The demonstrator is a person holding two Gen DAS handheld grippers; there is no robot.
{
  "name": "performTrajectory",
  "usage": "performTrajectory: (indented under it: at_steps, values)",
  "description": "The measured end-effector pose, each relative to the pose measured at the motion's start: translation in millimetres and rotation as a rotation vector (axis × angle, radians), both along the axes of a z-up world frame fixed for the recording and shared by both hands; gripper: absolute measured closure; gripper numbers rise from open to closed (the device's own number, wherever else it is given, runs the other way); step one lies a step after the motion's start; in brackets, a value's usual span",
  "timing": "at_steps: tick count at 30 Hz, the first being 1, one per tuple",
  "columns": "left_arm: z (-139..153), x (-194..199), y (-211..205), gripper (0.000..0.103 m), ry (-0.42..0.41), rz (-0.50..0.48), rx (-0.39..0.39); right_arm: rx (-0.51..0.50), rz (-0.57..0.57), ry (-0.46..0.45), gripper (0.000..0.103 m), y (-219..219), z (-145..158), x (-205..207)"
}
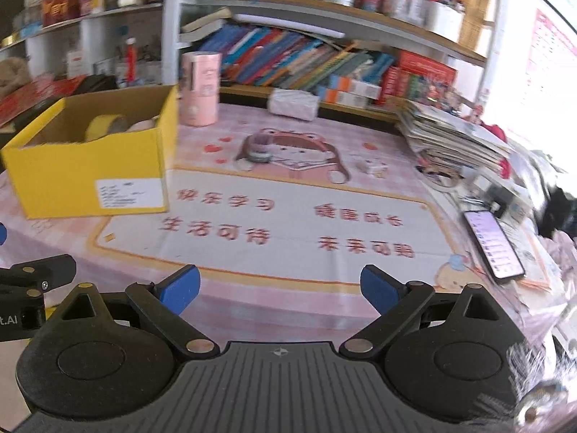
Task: Organize objects
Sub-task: 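Move both grippers across the mat toward the oximeter and white box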
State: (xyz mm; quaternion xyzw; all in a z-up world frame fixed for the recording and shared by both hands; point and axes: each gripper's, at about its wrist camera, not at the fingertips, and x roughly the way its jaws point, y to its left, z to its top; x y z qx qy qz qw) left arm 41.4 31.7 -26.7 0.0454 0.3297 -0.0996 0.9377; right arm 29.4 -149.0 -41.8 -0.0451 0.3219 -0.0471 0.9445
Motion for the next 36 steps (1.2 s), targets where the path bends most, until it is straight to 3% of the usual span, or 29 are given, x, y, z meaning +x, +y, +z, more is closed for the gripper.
performTrajectory:
  at_steps: [13, 22, 36]
  values:
    - [-3, 39, -37, 0.012, 0.007, -0.048, 0.001, 0.012, -0.045, 0.020, 0.007, -36, -5, 36]
    - [1, 74, -70, 0.012, -0.014, -0.067, -0.003, 0.028, -0.049, 0.020, 0.007, -68, -1, 83]
    - [-3, 130, -129, 0.013, -0.006, -0.006, 0.032, 0.086, 0.060, -0.005, 0.010, -123, 5, 159]
